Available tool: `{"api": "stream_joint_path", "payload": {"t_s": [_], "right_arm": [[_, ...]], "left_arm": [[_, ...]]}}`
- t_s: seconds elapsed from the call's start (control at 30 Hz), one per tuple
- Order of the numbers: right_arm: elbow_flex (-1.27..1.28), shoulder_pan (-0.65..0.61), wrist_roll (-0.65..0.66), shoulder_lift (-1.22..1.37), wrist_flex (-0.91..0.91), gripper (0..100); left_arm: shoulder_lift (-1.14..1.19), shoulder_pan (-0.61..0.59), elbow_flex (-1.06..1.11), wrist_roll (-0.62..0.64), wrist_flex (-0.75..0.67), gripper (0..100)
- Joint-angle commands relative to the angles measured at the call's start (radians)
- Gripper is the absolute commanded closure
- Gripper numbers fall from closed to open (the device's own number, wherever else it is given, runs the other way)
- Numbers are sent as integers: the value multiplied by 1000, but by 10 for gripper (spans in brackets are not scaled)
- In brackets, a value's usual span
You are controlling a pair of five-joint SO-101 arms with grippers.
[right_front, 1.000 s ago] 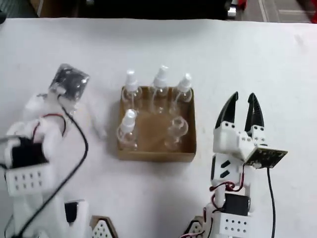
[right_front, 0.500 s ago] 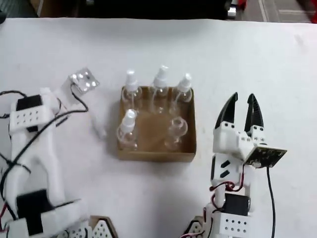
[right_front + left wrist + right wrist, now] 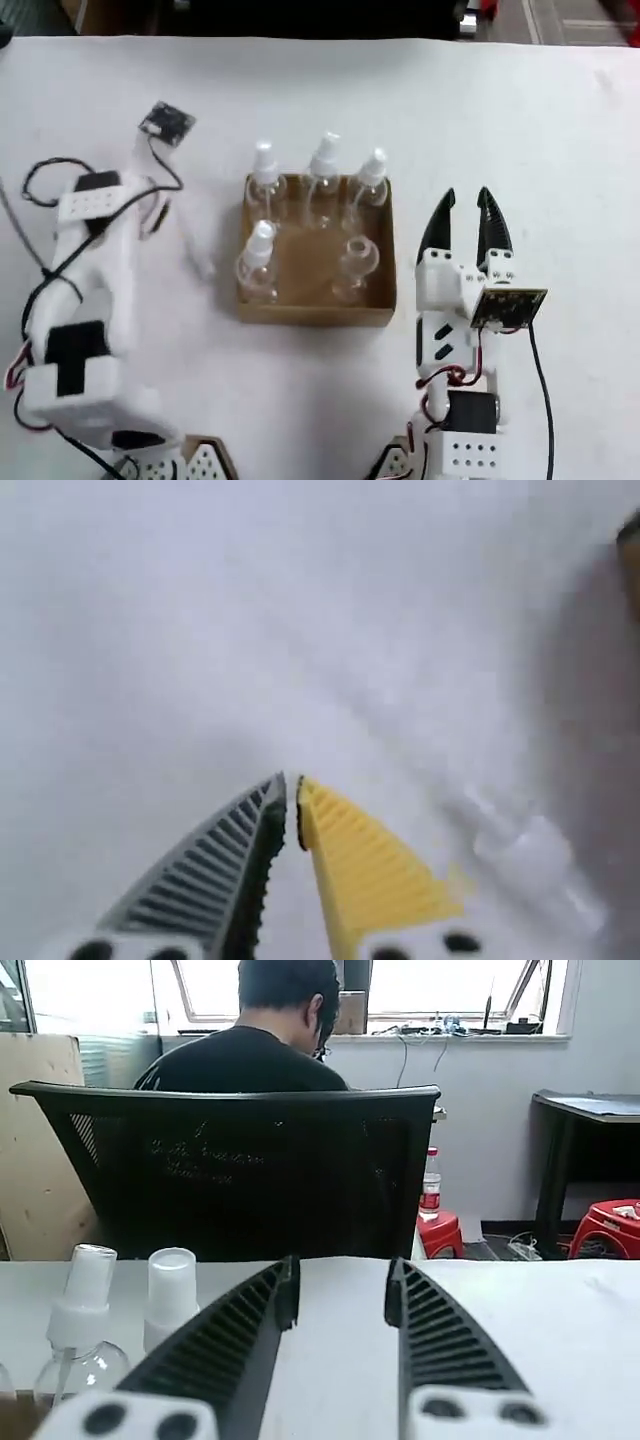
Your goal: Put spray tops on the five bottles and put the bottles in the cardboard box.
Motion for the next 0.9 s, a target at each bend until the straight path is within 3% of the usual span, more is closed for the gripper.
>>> {"api": "stream_joint_path", "payload": {"t_s": [0.0,0.33,0.47,0.53,0.87], "right_arm": [[8,-7,15,-7,4,875],[8,-8,17,-7,4,875],[8,-8,17,-7,4,875],[8,-10,17,-7,4,875],[8,-10,21,-7,4,875]], "left_arm": [[28,77,-38,83,-77,976],[142,107,-94,81,-313,973],[278,97,-207,-117,-348,976],[369,91,-302,-176,-301,976],[671,16,-815,-117,140,976]]}}
